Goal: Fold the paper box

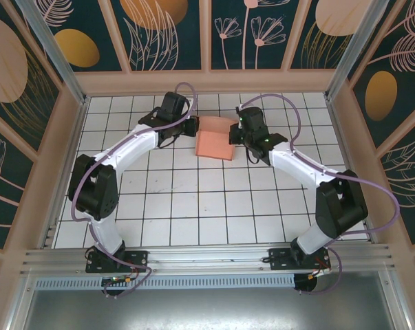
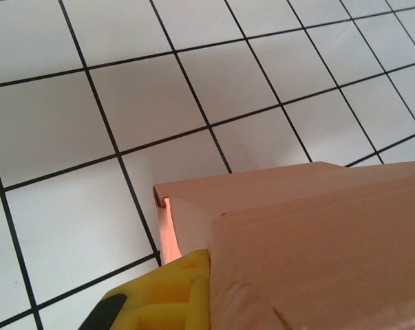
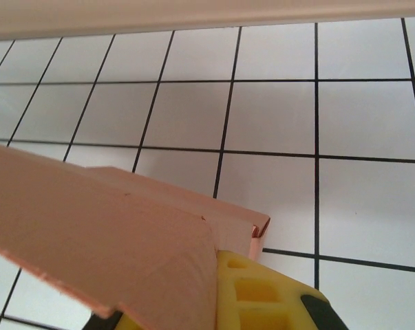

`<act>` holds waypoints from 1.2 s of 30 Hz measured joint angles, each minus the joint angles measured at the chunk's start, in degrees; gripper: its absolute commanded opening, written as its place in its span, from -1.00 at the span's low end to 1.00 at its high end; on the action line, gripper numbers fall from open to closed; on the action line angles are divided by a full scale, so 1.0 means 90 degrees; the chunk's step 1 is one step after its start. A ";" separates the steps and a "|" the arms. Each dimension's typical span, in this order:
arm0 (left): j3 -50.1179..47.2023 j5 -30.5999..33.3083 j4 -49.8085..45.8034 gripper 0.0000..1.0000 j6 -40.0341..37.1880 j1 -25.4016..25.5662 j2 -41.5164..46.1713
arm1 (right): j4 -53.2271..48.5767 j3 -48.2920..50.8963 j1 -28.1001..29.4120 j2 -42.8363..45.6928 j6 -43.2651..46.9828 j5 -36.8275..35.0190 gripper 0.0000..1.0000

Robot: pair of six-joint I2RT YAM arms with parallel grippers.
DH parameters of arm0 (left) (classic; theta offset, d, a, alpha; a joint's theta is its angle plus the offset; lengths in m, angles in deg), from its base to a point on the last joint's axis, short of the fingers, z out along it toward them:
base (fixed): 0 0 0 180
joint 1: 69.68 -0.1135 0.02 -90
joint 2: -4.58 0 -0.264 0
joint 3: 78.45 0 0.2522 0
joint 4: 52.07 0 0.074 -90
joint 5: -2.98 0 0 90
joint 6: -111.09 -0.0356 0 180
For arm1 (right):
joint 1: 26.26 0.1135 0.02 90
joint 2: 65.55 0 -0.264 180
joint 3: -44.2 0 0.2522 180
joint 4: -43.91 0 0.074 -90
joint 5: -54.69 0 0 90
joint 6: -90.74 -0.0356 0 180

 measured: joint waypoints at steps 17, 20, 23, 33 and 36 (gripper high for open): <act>-0.0631 0.0121 0.1146 -1.00 0.0340 -0.0039 -0.0362 | 0.0794 -0.0007 0.0143 -0.0894 -0.0670 -0.0622 -1.00; -0.0729 0.0119 0.1268 -1.00 0.0362 -0.0036 -0.0401 | 0.0794 -0.0007 0.0185 -0.0950 -0.0843 -0.0741 -1.00; -0.0886 0.0121 0.1452 -1.00 0.0391 -0.0036 -0.0403 | 0.0823 0.0027 0.0265 -0.0991 -0.0979 -0.0918 -1.00; -0.1647 0.0124 0.2635 -1.00 0.0304 -0.0022 -0.0335 | 0.2203 0.1010 0.0418 -0.0901 -0.0947 -0.1073 -1.00; -0.1865 0.0121 0.2980 -1.00 0.0257 0.0012 -0.0313 | 0.2392 0.1168 0.0440 -0.0855 -0.0947 -0.1151 -1.00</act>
